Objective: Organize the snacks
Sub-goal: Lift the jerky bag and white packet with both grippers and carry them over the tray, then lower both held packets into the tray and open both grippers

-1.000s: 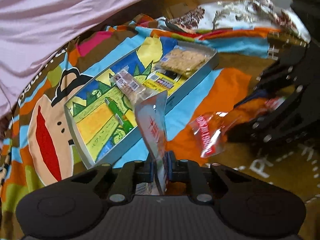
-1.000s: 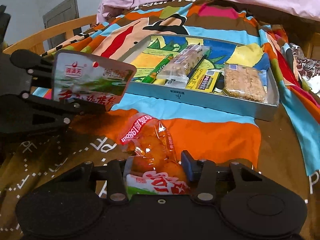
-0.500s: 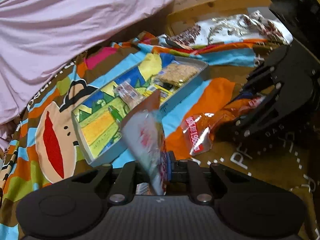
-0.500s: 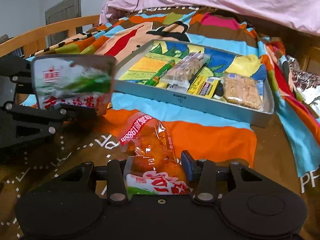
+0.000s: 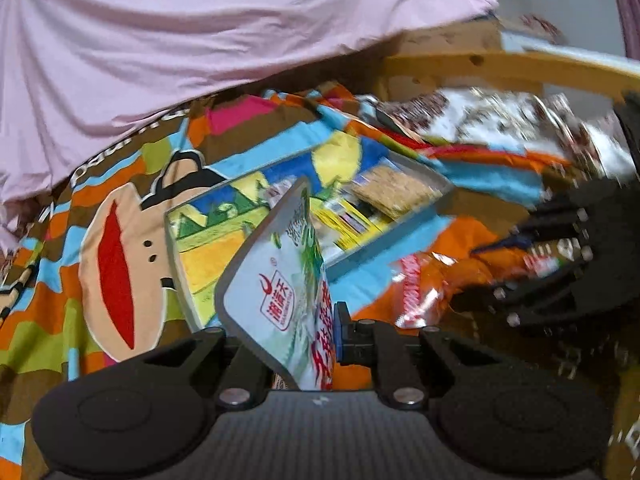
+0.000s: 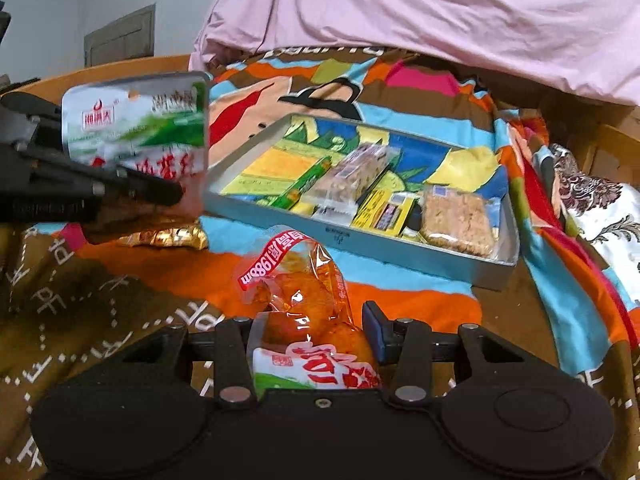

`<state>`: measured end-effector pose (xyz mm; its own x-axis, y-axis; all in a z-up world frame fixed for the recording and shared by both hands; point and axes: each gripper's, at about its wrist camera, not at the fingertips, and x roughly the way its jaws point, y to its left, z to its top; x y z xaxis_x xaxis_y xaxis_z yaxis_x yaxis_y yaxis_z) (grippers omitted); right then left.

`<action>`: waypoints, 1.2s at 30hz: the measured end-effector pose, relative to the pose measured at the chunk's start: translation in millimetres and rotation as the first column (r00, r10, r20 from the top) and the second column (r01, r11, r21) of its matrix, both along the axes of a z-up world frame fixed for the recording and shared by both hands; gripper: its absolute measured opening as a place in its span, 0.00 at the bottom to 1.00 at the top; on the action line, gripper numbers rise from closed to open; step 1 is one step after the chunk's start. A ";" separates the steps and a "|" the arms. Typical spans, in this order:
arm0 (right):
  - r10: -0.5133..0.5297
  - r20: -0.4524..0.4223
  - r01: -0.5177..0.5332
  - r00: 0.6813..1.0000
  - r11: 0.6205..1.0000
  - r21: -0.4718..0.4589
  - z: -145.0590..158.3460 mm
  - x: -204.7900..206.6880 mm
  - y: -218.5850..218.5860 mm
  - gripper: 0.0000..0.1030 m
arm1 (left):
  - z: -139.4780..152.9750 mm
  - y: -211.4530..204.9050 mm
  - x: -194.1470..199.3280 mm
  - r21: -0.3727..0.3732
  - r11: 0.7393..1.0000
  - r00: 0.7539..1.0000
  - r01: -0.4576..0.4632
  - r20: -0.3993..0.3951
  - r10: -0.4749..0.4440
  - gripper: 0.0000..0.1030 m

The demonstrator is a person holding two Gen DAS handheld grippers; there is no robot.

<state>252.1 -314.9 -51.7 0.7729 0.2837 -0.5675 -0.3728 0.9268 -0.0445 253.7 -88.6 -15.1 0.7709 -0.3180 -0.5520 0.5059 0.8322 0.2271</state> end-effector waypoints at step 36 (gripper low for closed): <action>-0.225 0.294 0.144 0.929 0.951 0.272 28.4 147.7 -47.6 0.44 | 36.6 -49.8 176.9 -0.269 0.948 0.985 -0.168 -0.010 0.171 0.12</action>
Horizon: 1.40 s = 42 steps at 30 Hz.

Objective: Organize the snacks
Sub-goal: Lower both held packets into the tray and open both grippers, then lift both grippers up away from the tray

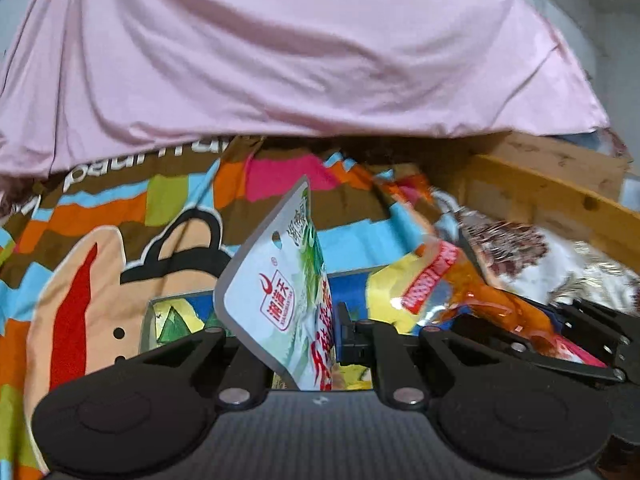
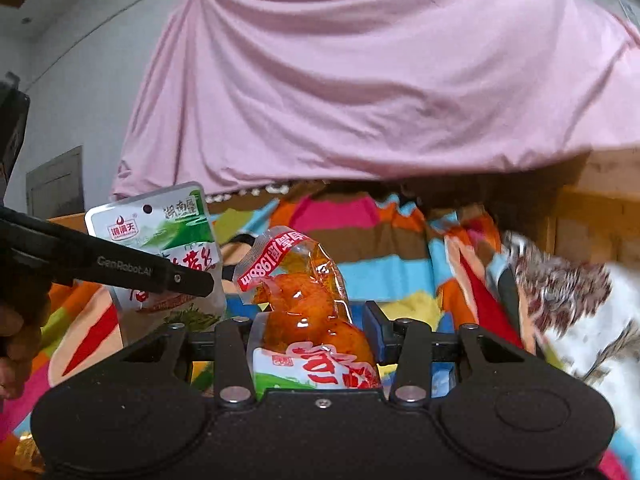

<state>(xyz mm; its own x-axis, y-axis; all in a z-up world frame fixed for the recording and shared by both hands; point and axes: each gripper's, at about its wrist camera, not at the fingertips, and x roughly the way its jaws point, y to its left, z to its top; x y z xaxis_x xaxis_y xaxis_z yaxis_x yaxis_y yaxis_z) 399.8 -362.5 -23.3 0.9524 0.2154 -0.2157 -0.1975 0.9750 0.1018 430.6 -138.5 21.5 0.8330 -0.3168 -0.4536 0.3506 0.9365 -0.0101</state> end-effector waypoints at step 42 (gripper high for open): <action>-0.015 -0.103 0.014 0.995 1.000 -0.012 -39.3 34.2 11.4 0.79 | -41.8 4.0 54.7 -0.135 0.983 0.983 -0.127 -0.146 0.107 0.81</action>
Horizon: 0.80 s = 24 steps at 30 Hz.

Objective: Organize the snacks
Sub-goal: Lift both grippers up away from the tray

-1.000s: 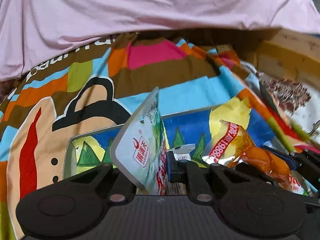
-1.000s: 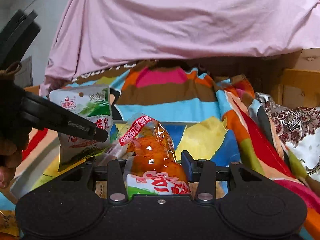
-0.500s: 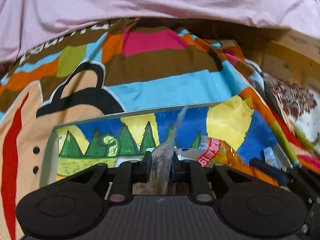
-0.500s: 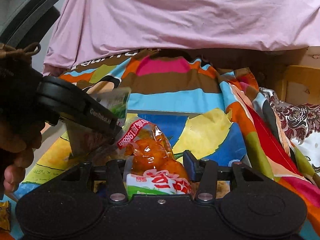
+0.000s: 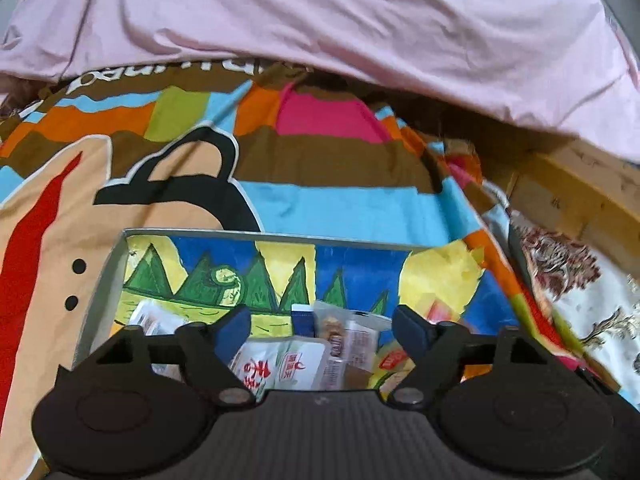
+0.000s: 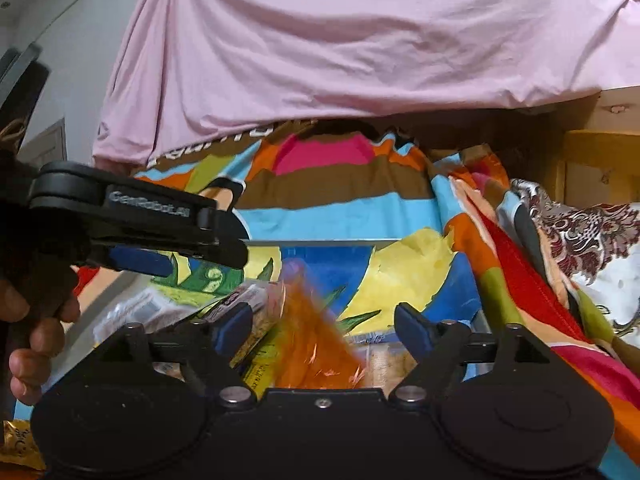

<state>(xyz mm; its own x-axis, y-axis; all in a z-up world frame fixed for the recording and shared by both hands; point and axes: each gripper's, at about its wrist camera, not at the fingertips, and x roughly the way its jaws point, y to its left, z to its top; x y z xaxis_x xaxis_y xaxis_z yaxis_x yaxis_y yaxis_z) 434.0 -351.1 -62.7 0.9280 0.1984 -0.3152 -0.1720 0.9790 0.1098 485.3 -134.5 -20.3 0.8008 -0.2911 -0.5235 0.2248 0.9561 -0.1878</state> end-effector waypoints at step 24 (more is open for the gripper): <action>-0.037 0.107 0.030 0.994 0.997 0.073 103.9 -126.8 -1.8 0.99 | 66.3 66.2 -146.9 -0.077 0.986 0.966 -0.149 0.200 0.162 0.99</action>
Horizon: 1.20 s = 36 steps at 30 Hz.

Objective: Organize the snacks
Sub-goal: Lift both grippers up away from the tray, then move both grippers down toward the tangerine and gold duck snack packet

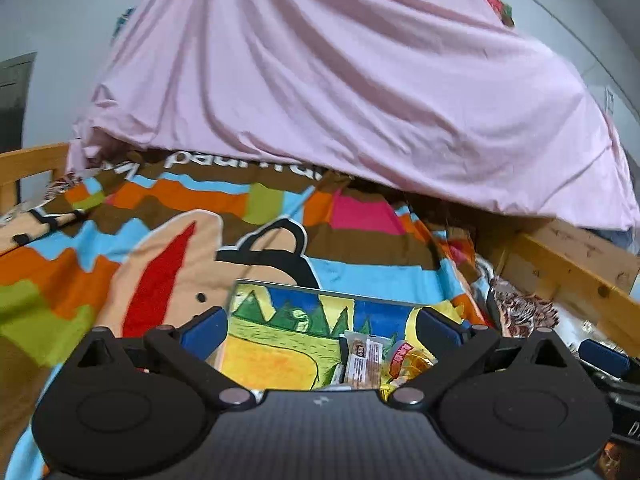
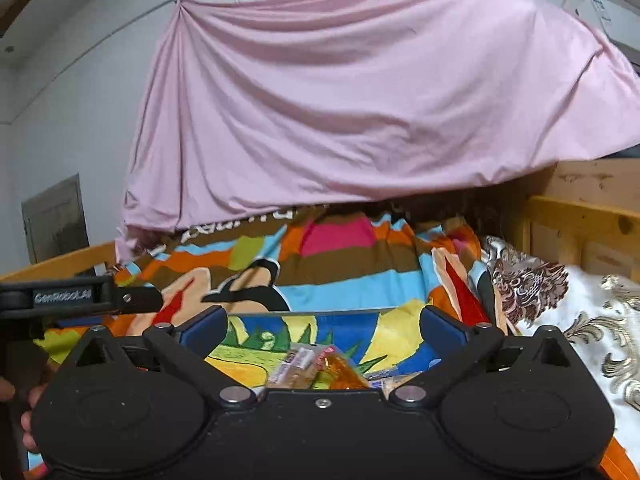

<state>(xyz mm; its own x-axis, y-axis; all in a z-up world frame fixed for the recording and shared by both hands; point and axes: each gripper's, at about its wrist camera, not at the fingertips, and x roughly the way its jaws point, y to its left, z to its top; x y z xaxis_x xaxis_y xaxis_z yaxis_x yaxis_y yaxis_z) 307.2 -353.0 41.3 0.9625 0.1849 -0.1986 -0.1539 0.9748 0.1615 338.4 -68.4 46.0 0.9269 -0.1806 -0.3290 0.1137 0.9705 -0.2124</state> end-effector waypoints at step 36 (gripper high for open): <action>-0.004 -0.111 -0.001 0.994 0.999 -0.039 -16.6 -166.1 34.6 0.99 | -37.7 53.7 -159.2 0.130 0.992 1.000 0.002 -0.001 -0.002 1.00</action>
<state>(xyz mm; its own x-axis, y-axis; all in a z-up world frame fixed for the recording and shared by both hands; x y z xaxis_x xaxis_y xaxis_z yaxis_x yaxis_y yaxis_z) 141.0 -318.4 24.7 0.9343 0.1736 -0.3112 -0.1358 0.9809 0.1396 179.2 -14.7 8.3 0.9264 -0.1386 -0.3502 0.1160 0.9896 -0.0850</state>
